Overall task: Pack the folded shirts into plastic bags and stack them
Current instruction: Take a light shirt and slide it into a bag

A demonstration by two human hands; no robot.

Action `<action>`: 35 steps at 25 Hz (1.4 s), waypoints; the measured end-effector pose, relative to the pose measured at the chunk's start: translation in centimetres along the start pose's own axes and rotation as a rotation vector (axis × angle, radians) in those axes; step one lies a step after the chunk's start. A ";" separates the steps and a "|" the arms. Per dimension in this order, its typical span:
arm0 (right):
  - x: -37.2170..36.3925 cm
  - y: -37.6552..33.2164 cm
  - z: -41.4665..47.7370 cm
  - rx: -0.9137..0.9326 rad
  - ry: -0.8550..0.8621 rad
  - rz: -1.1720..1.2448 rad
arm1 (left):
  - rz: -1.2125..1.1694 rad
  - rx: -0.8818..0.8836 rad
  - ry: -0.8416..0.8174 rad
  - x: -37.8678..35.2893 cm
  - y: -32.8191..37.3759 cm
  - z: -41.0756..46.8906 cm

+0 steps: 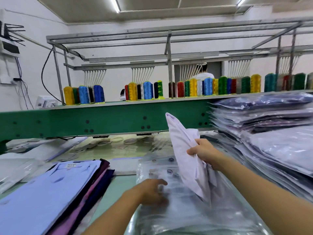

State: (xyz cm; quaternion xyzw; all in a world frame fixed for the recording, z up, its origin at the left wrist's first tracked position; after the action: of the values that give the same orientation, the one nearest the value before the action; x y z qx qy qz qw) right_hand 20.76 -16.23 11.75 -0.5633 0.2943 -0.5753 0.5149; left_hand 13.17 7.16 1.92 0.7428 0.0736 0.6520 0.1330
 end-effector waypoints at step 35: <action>6.6 7.8 0.2 0.319 -0.221 -1.150 | 0.382 0.009 0.486 3.6 3.0 5.3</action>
State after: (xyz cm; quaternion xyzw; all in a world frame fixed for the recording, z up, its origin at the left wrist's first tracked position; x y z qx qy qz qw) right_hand 24.07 -24.56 6.91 -0.6044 -0.2022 -0.7364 0.2269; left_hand 18.68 4.78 5.60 0.5662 -0.0347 0.8234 -0.0168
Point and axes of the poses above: each hand's wrist, its own z-axis towards the middle knuckle, its own x-axis out of the back of the hand, y = z × x, the point moved 2 cm from there along z, towards the middle knuckle, and after that the axes turned 2 degrees about z, right-handed, at the moved point
